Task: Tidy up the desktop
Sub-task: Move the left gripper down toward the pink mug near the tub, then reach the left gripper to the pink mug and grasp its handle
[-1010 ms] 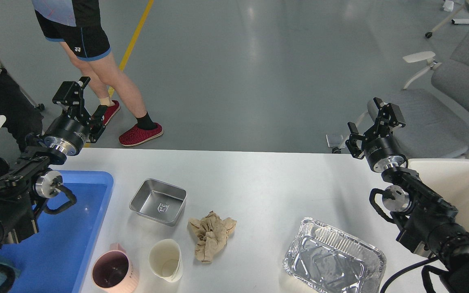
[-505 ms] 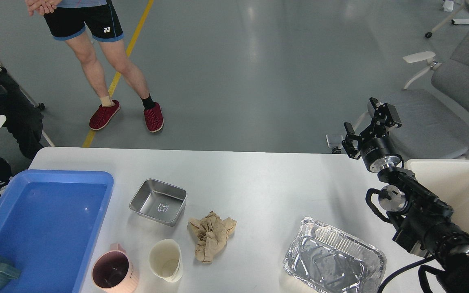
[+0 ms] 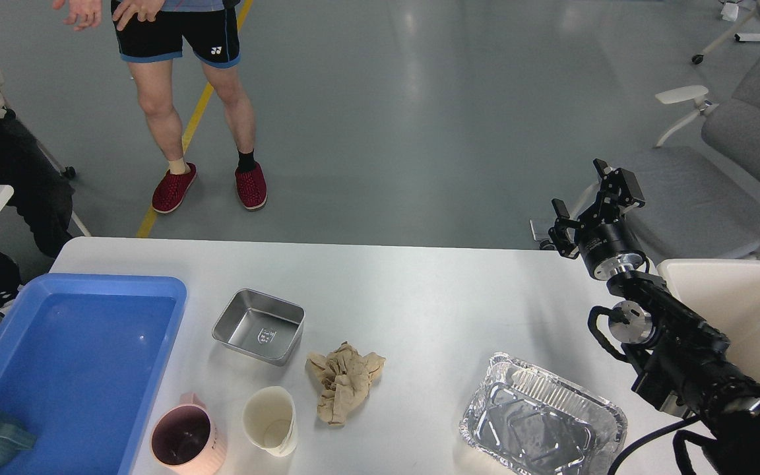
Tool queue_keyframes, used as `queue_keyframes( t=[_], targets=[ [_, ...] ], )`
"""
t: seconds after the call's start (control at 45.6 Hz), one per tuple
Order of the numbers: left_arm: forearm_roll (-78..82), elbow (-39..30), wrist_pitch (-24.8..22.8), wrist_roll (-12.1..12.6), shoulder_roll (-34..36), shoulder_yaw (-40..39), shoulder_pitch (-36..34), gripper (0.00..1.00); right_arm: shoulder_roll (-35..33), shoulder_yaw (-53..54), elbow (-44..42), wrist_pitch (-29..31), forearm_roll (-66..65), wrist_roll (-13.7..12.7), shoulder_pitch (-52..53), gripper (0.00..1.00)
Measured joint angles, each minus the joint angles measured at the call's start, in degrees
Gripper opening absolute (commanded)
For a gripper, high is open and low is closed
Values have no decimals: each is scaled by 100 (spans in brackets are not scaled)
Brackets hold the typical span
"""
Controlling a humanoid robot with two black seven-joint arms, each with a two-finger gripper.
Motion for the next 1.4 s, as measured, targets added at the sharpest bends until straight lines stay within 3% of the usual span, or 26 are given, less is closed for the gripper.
queue_keyframes(
  t=[0.132,0.307,0.505,0.659,1.405],
  targets=[
    [23,-24,-3,19,-118,3,49,96,15,0,7,0,0,-2,0,100],
    [540,-72,59,27,-934,93,369,96,25,0,10,6,1,-2,0,100],
    [1266,-43,728,81,-2093,146,1086,96,25,0,10,2,4,-2,0,100],
    [1534,-1,970,235,-2803,175,1526,96,25,0,9,1,5,1,0,100],
    [2049,722,1787,581,-4832,257,2561,96,94,0,-1,-10,5,1,120,100]
  ],
)
